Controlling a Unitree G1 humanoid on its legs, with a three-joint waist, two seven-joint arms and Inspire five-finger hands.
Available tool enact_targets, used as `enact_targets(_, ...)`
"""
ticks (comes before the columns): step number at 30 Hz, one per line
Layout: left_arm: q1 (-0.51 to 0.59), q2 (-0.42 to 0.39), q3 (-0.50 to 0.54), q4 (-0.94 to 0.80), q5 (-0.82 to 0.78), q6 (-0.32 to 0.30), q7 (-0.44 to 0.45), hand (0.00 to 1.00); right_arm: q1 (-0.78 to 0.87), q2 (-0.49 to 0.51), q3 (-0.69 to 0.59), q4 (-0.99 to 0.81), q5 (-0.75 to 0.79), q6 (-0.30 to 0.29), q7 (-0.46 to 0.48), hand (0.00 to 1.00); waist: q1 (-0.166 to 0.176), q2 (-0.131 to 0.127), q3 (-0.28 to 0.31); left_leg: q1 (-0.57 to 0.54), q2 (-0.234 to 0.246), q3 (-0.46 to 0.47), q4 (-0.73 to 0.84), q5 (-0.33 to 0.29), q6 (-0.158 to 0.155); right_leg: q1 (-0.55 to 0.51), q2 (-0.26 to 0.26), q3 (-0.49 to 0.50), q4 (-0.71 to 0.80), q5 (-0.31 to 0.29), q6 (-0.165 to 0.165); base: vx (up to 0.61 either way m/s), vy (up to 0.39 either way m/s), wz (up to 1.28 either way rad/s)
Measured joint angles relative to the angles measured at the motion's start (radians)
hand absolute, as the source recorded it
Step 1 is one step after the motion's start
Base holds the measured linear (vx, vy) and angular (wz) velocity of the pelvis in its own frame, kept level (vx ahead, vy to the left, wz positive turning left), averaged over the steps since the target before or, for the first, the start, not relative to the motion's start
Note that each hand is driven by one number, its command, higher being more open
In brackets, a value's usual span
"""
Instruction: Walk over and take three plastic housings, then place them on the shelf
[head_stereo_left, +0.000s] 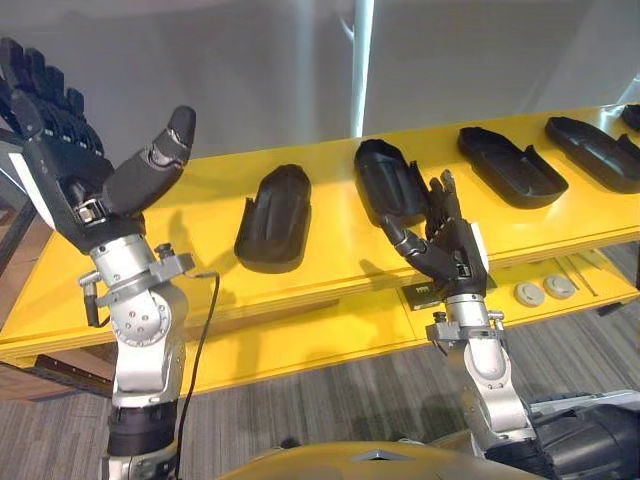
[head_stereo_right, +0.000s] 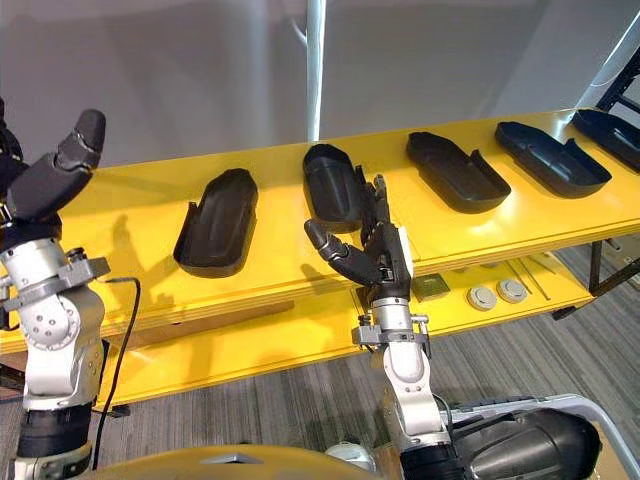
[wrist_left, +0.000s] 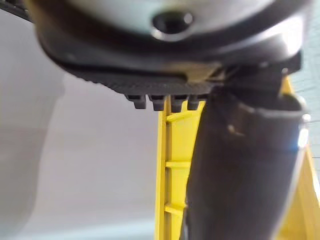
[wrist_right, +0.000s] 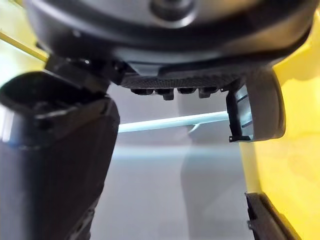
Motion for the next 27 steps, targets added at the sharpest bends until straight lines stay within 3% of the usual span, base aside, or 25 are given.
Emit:
enact_targets(4, 0.131, -0.076, 0.025, -0.055, -0.033, -0.061, -0.047, 1.0, 0.024, 0.008, -0.009, -0.009, -0.018, 0.0, 0.002, 1.0, 0.002, 0.0, 0.0, -0.002, 0.0, -0.004, 0.0, 0.0, 0.0, 0.003, 0.001, -0.007, -0.005, 0.001, 0.001, 0.03, 0.021, 0.03)
enact_targets(8, 0.264, -0.158, 0.067, -0.063, -0.121, -0.072, -0.098, 1.0, 0.052, 0.035, -0.076, -0.028, -0.015, -0.002, 0.011, 1.0, 0.024, -0.004, 0.003, -0.004, 0.0, -0.012, 0.0, 0.002, 0.003, 0.008, 0.002, -0.016, -0.01, 0.001, 0.002, 0.04, 0.02, 0.04)
enact_targets(9, 0.352, -0.189, 0.141, -0.061, -0.191, -0.112, -0.18, 1.0, 0.052, 0.037, -0.177, -0.03, -0.012, -0.006, 0.003, 1.0, 0.049, -0.029, 0.049, 0.016, -0.001, -0.031, 0.001, -0.02, -0.005, 0.038, -0.004, -0.044, 0.007, -0.025, 0.013, 0.02, 0.011, 0.04)
enact_targets(15, 0.352, -0.189, 0.139, -0.061, -0.191, -0.112, -0.182, 1.0, 0.052, 0.036, -0.177, -0.03, -0.013, -0.006, 0.003, 1.0, 0.048, -0.027, 0.048, 0.016, -0.001, -0.03, 0.0, -0.021, -0.007, 0.038, -0.004, -0.043, 0.007, -0.026, 0.013, 0.0, 0.0, 0.0)
enact_targets(19, 0.349, -0.188, 0.116, -0.061, -0.216, -0.103, -0.233, 1.0, 0.043, 0.033, -0.176, -0.031, 0.026, -0.006, 0.033, 1.0, 0.046, -0.023, 0.05, 0.016, -0.001, -0.029, 0.0, -0.023, -0.009, 0.036, -0.006, -0.041, 0.012, -0.026, 0.013, 0.0, 0.0, 0.0)
enact_targets(23, 0.331, -0.178, 0.043, -0.061, -0.231, -0.058, -0.286, 1.0, -0.002, 0.031, -0.167, -0.039, 0.046, -0.006, 0.079, 1.0, 0.046, -0.002, 0.061, 0.013, -0.002, -0.03, 0.0, -0.029, 0.002, 0.02, -0.017, -0.037, 0.047, -0.029, 0.012, 0.0, 0.021, 0.0)
enact_targets(27, 0.302, -0.136, -0.026, -0.061, -0.259, 0.009, -0.364, 1.0, -0.081, 0.012, -0.105, -0.053, 0.042, -0.006, 0.124, 1.0, 0.048, 0.001, 0.063, 0.013, 0.0, -0.033, 0.0, -0.03, 0.004, 0.018, -0.02, -0.037, 0.061, -0.029, 0.012, 0.01, 0.029, 0.05)
